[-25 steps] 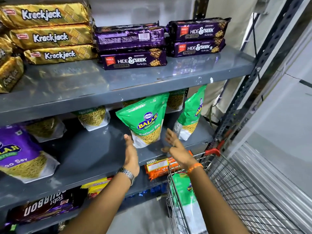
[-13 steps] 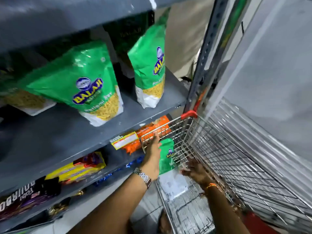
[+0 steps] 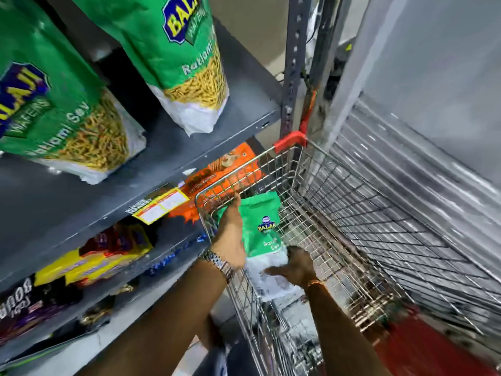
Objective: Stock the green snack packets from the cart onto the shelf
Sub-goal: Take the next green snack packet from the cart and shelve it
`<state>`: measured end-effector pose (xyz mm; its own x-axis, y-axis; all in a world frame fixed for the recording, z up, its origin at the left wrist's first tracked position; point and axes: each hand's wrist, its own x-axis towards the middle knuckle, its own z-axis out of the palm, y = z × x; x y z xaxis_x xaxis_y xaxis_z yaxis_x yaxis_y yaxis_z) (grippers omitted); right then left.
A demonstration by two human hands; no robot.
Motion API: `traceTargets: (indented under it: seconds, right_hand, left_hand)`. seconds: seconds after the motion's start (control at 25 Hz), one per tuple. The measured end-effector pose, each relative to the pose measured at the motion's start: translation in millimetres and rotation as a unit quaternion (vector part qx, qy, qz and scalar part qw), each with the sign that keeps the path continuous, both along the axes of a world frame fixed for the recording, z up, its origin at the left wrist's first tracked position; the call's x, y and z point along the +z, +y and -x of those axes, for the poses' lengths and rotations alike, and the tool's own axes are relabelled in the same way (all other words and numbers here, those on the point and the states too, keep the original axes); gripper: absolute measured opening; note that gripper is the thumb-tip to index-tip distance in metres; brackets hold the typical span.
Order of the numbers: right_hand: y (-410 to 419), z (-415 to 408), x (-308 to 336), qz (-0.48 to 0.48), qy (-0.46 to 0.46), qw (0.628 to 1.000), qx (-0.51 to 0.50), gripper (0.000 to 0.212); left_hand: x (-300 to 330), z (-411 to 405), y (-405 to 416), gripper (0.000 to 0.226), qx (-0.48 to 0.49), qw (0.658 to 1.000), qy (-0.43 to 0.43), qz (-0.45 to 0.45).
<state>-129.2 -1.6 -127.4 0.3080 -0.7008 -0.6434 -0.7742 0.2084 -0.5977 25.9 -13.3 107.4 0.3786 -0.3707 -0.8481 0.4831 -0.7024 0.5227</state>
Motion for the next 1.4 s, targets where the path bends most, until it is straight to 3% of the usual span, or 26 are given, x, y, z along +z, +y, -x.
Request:
traceTargets:
  seconds: [0.12, 0.24, 0.32, 0.4, 0.44, 0.56, 0.6, 0.76, 0.8, 0.92, 1.0, 1.16, 1.4]
  right_hand:
    - [15.0, 24.0, 4.5, -0.010, -0.021, 0.997, -0.077, 0.059]
    - [22.4, 47.6, 39.0, -0.037, -0.080, 0.983, -0.161, 0.060]
    - [24.9, 65.0, 72.8, -0.039, -0.115, 0.971, -0.205, 0.049]
    - [26.6, 80.6, 110.5, -0.017, -0.143, 0.966, -0.214, 0.050]
    - [27.5, 87.6, 127.5, -0.001, -0.163, 0.965, -0.206, 0.052]
    - [32.2, 99.4, 178.2, 0.037, -0.222, 0.957, -0.185, 0.048]
    - [34.1, 100.1, 193.0, 0.047, -0.228, 0.957, -0.173, 0.049]
    - [35.0, 96.6, 239.8, 0.074, -0.259, 0.951, -0.150, 0.060]
    - [34.2, 93.5, 249.3, 0.083, -0.260, 0.951, -0.142, 0.064]
    - [31.4, 75.0, 275.6, 0.098, -0.282, 0.949, -0.098, 0.079]
    - [35.5, 49.8, 300.1, 0.104, -0.302, 0.946, -0.059, 0.089]
    - [52.3, -20.6, 329.6, 0.097, -0.383, 0.918, -0.001, 0.087]
    - [76.3, -171.2, 332.8, 0.098, -0.421, 0.898, 0.088, 0.084]
  left_hand:
    - [-11.2, -1.8, 0.7, 0.038, 0.047, 0.998, 0.052, -0.002]
    - [-14.8, 1.5, 7.4, 0.029, -0.001, 0.998, 0.067, -0.010]
    - [-7.9, 8.6, 13.3, 0.046, -0.062, 0.996, 0.062, -0.003]
    - [4.7, 18.5, 18.8, 0.067, -0.094, 0.993, 0.062, 0.034]
    - [9.9, 21.6, 22.0, 0.067, -0.094, 0.992, 0.051, 0.065]
    - [24.6, 29.1, 32.3, 0.039, -0.040, 0.985, 0.043, 0.162]
    - [32.0, 30.5, 37.7, 0.042, -0.026, 0.981, 0.050, 0.185]
    - [57.9, 28.2, 47.8, 0.090, 0.031, 0.964, 0.048, 0.258]
    - [68.1, 24.7, 51.2, 0.086, 0.040, 0.959, 0.046, 0.275]
    - [103.4, 11.7, 68.3, 0.042, 0.079, 0.942, 0.050, 0.323]
    - [128.4, -8.0, 90.7, 0.031, 0.107, 0.926, 0.067, 0.356]
    - [163.0, -61.0, 138.9, 0.040, 0.160, 0.907, 0.075, 0.382]
    - [188.0, -164.1, 210.7, 0.043, 0.244, 0.881, -0.022, 0.405]
